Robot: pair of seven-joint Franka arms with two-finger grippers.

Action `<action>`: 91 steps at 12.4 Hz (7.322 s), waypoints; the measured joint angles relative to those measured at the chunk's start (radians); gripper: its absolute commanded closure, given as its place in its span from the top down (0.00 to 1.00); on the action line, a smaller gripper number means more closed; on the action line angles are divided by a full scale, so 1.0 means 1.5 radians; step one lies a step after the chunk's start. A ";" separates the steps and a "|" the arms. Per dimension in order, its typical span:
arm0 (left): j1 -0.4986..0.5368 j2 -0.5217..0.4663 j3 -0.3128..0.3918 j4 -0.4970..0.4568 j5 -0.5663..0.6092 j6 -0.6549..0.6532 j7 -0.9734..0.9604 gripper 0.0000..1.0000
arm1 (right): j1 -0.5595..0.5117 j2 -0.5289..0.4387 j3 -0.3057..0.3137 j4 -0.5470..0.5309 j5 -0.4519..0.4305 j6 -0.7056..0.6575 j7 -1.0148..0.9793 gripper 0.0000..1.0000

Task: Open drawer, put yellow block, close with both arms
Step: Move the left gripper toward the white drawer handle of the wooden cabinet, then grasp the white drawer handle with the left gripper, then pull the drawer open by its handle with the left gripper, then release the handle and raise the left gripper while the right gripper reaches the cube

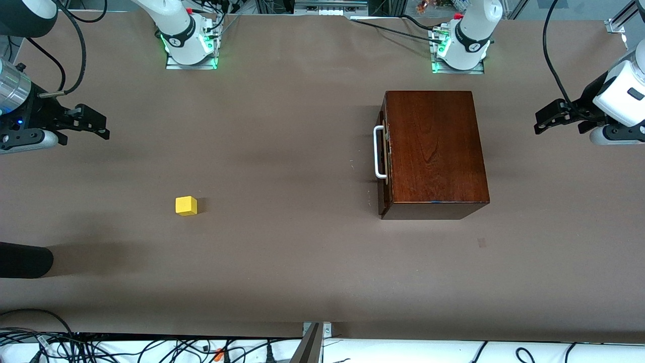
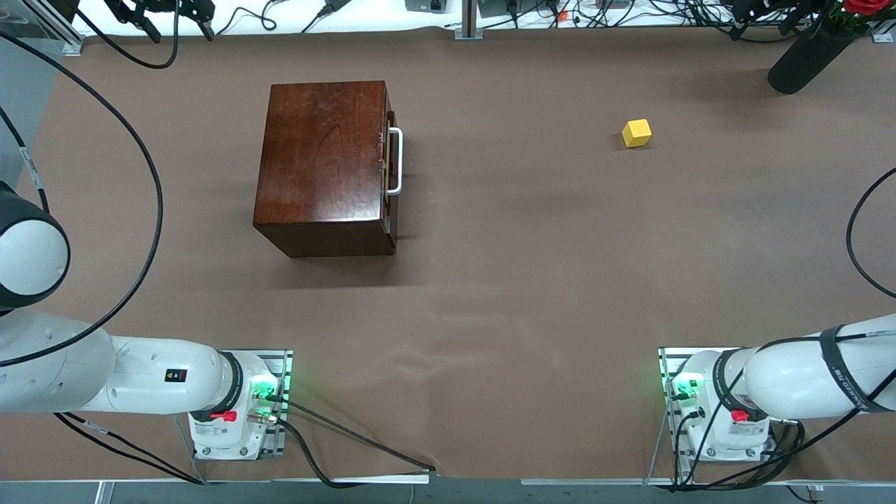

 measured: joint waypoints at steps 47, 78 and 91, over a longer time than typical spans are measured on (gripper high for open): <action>-0.300 0.392 -0.228 0.005 0.248 0.199 -0.528 1.00 | 0.000 0.002 0.002 0.002 0.000 0.000 0.000 1.00; -0.306 0.320 -0.230 0.191 0.182 0.036 -0.471 1.00 | 0.000 0.002 0.001 0.003 0.000 0.003 0.000 1.00; 0.100 0.061 -0.132 0.068 0.008 -0.091 0.038 1.00 | 0.007 0.265 0.017 -0.008 0.044 0.218 -0.024 1.00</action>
